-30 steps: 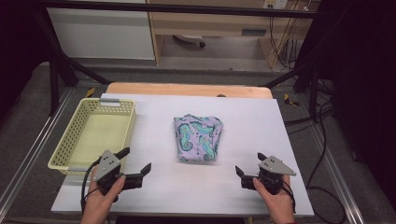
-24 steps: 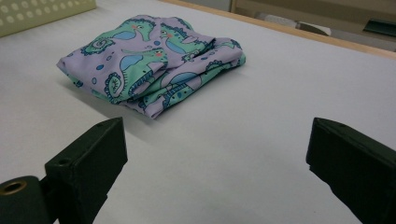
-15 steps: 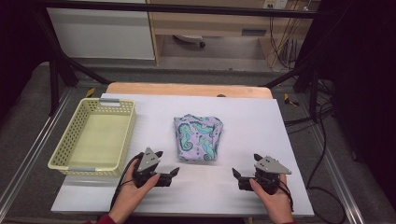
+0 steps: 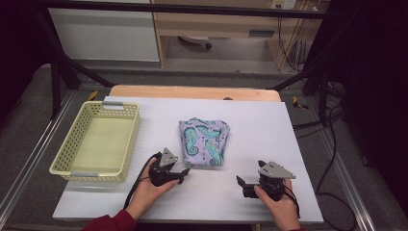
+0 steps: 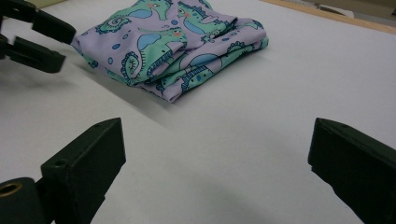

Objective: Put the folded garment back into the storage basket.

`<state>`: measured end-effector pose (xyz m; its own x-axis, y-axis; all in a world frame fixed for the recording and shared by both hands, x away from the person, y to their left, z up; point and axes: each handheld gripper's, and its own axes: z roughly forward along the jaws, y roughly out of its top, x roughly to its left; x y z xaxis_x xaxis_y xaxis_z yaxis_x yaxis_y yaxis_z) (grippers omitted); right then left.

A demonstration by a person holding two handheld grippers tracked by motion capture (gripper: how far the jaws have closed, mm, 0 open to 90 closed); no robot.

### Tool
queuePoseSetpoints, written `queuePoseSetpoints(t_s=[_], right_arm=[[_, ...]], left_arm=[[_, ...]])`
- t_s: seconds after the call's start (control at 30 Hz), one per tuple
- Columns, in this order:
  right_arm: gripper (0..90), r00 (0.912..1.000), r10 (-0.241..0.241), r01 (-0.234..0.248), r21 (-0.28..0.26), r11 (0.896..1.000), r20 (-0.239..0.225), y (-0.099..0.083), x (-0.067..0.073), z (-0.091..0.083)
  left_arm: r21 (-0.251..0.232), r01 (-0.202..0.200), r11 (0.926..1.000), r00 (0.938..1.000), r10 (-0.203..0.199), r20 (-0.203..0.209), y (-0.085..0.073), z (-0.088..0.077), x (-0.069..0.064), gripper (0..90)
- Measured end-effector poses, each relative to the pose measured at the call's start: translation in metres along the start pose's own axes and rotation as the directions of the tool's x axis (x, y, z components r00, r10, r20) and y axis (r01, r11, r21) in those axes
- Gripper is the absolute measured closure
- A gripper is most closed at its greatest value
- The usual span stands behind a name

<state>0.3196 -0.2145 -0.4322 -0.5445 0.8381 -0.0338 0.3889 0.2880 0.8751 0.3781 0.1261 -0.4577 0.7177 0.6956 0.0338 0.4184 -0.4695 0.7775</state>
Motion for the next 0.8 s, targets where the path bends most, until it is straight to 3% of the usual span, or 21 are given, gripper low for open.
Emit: queuePoseSetpoints(t_s=[0.03,0.13,0.17,0.27,0.4,0.5,0.8], right_arm=[[4.5,1.0000,0.002,-0.002,0.003,1.000,-0.004,0.000,0.000,0.001],[4.5,0.9999,0.002,-0.002,0.013,1.000,-0.015,-0.001,0.000,0.002],[4.5,0.9999,0.001,-0.001,0.012,1.000,-0.017,0.000,0.000,0.002],[4.4,0.9998,-0.008,0.008,0.017,1.000,-0.017,0.000,0.001,0.002],[4.4,0.9996,-0.014,0.014,0.016,1.000,-0.025,0.001,0.003,0.002],[4.3,0.9992,0.003,-0.003,0.010,1.000,-0.039,0.002,0.005,0.005],[4.5,0.9985,-0.017,0.018,0.023,1.000,-0.052,0.005,0.015,0.006]], left_arm=[[0.015,-0.013,0.9998,0.9999,0.013,-0.004,0.002,0.003,-0.001,40.8],[0.029,-0.003,0.9996,0.9999,0.003,-0.010,0.005,0.008,-0.001,43.5],[0.026,0.025,0.9993,0.9995,-0.025,-0.019,0.007,0.011,0.002,46.6],[0.016,0.049,0.9987,0.9987,-0.049,-0.017,0.010,0.015,0.004,55.8],[0.012,0.038,0.9992,0.9992,-0.038,0.015,0.011,0.016,0.004,68.4],[0.014,0.060,0.9981,0.9976,-0.061,0.034,0.011,0.016,0.007,82.8],[0.035,0.050,0.9981,0.9947,-0.053,0.088,0.008,0.008,0.006,86.2]])
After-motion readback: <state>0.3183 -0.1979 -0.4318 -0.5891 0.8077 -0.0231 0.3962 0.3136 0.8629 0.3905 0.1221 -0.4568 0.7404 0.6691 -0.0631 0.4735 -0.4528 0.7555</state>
